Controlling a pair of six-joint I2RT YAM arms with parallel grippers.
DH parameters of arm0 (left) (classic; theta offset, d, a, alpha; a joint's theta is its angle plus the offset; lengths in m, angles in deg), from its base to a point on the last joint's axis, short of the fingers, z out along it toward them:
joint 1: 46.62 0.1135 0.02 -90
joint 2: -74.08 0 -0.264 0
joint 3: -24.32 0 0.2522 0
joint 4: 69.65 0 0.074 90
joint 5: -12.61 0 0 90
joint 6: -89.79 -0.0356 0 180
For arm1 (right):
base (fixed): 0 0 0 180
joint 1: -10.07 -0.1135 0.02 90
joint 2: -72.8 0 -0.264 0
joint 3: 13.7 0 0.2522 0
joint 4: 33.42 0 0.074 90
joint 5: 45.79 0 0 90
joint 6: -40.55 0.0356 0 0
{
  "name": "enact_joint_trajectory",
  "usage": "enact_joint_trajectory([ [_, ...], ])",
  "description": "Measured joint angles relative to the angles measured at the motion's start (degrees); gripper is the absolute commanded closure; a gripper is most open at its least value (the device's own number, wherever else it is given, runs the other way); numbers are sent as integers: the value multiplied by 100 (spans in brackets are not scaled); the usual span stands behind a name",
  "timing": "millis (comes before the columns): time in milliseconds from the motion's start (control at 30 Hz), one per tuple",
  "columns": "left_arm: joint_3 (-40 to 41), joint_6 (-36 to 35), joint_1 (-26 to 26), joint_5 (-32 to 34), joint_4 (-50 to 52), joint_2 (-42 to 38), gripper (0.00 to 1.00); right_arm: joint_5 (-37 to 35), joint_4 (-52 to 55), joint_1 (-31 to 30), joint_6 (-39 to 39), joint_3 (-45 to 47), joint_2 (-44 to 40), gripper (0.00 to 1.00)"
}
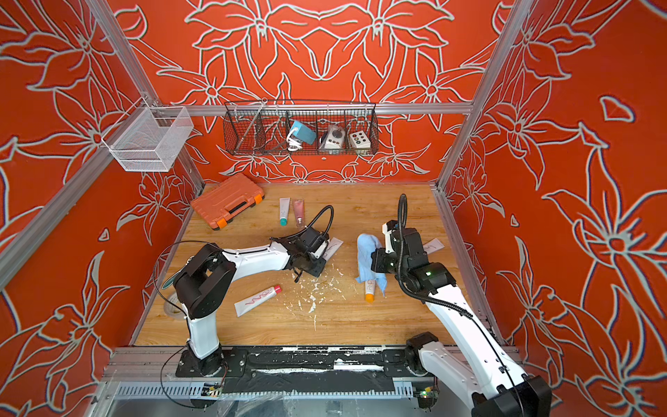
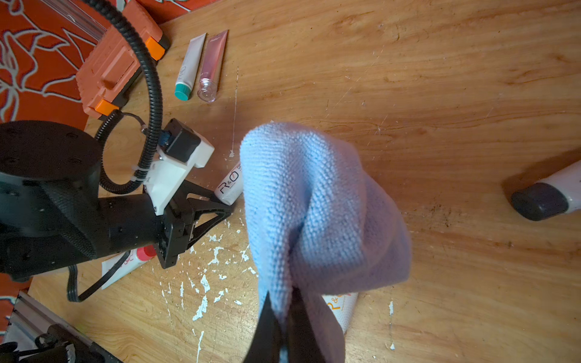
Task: Wipe the surface of the toothpaste tube
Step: Move the toothpaste to the center of the board, then wipe the dirt from the toothpaste tube.
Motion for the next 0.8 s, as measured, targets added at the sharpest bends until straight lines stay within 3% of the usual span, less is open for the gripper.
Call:
enact_joint_trajectory([
  [467,-35,-317,446,-323,-391,39,33,13,-7,76,-33,0,417,100],
  [600,289,-350,483,-326,-595,-15,33,11,-11,79,-72,0,490,100],
  [800,750,-498,533,-494,-960,-330,42,4,-11,81,-136,0,514,100],
])
